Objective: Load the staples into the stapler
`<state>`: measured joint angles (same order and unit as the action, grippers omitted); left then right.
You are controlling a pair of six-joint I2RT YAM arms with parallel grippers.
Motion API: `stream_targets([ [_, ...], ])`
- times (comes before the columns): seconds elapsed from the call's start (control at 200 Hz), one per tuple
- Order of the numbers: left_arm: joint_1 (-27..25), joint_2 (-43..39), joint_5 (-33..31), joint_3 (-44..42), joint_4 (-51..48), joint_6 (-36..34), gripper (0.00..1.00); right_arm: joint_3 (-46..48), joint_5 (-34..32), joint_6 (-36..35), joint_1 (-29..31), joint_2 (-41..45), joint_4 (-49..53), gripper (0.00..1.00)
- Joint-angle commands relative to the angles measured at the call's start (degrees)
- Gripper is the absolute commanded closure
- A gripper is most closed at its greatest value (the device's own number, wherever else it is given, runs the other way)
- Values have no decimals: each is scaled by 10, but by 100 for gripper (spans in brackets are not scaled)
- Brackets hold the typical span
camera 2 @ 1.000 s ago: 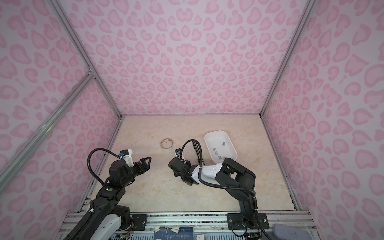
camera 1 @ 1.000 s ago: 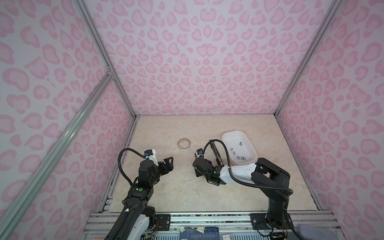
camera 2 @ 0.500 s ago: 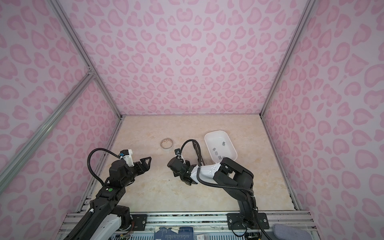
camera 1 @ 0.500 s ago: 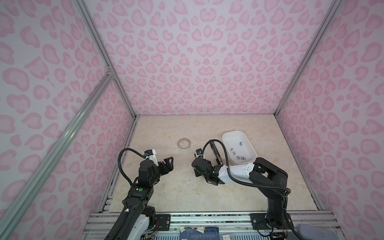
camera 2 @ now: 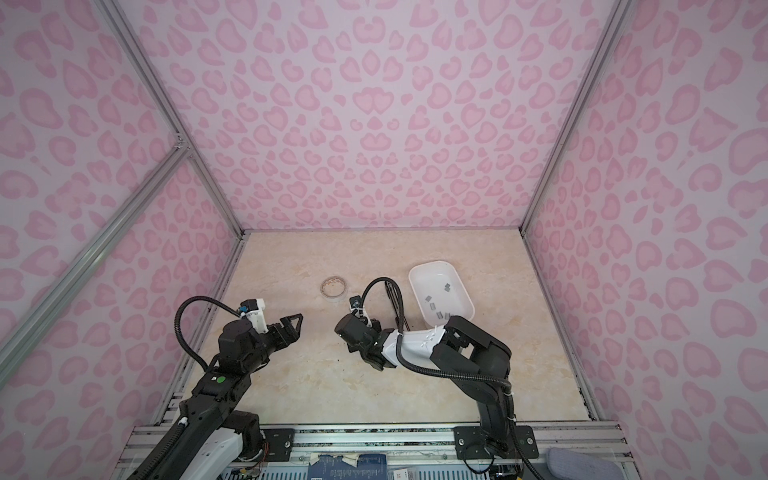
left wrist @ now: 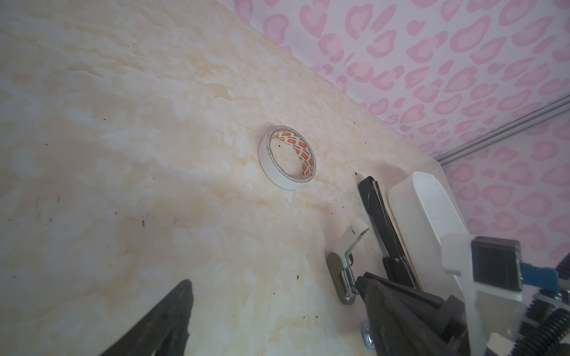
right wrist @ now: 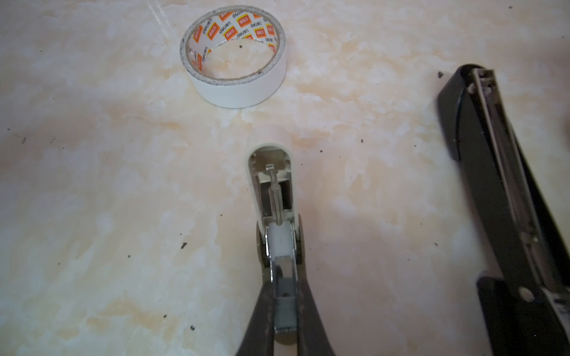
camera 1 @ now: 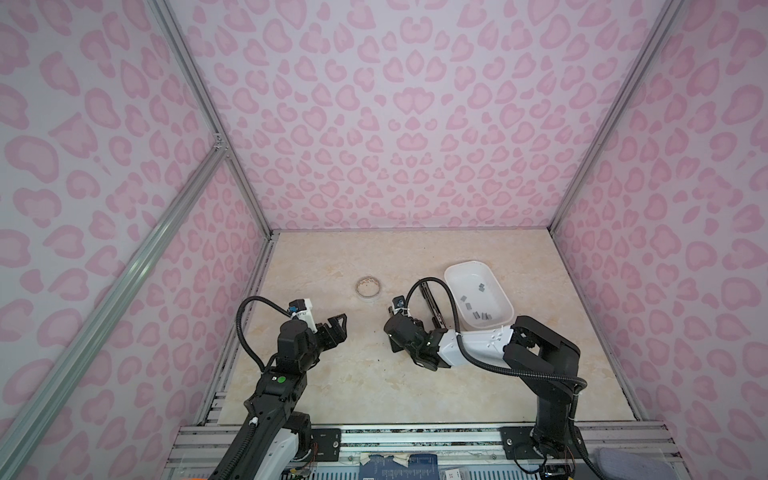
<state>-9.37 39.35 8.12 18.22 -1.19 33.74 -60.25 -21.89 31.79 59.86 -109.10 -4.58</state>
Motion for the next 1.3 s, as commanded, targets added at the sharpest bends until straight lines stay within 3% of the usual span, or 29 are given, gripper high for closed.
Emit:
stream_targets([
  [0.0, 0, 0, -3, -1, 29, -2, 11, -2, -12, -3, 0, -9, 1, 96],
  [0.815, 0, 2, -3, -2, 29, -3, 11, -4, -4, -3, 0, -23, 1, 95],
  [1.105, 0, 3, -2, -2, 30, -3, 11, 4, -5, -5, 0, -2, -4, 75],
  [1.295, 1, 3, -2, -2, 29, -3, 11, 9, -12, -7, 1, 9, -2, 69],
])
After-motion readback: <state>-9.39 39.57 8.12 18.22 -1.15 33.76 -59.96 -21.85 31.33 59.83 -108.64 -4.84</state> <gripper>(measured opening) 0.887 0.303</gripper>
